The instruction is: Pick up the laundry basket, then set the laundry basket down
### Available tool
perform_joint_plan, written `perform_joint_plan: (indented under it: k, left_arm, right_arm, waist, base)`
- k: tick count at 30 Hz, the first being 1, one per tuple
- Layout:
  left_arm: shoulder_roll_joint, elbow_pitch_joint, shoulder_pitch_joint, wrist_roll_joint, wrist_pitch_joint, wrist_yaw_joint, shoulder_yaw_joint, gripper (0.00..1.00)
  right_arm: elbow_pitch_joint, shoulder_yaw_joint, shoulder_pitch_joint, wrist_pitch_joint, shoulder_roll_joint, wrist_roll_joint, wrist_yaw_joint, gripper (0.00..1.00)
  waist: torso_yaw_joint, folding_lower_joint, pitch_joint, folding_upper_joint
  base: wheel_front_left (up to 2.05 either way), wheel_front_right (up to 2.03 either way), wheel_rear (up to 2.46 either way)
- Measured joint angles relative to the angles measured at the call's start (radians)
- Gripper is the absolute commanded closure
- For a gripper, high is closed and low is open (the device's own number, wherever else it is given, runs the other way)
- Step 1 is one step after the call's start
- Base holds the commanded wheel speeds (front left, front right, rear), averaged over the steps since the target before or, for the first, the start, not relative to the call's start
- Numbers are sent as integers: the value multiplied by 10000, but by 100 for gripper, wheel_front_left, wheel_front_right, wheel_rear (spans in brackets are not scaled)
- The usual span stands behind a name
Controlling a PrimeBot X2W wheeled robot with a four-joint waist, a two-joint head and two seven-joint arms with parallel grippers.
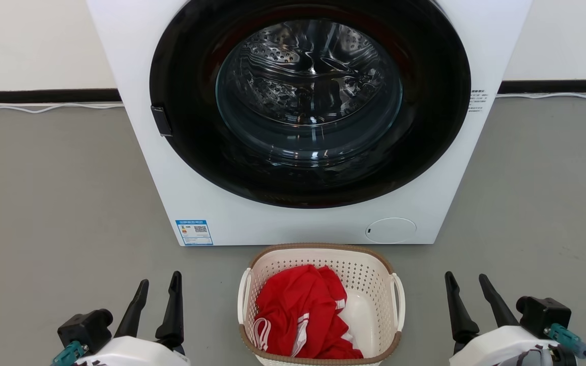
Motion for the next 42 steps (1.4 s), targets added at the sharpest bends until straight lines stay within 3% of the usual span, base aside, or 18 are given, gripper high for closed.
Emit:
perform_joint_plan:
  k: [27,42]
  left_arm:
    - [40,-23,159,3181,-792,-2,-104,0]
    - [46,249,177,3043,-819,-12,-121,0]
  right_arm:
    - [562,167,-54,-811,-2,-3262,12,0]
    - [619,102,-66,-851,-4,-3409,12,0]
  waist:
    - [-89,0,38,0]
    - [-90,0,227,0]
  base:
    - [0,0,0]
    - [0,0,0]
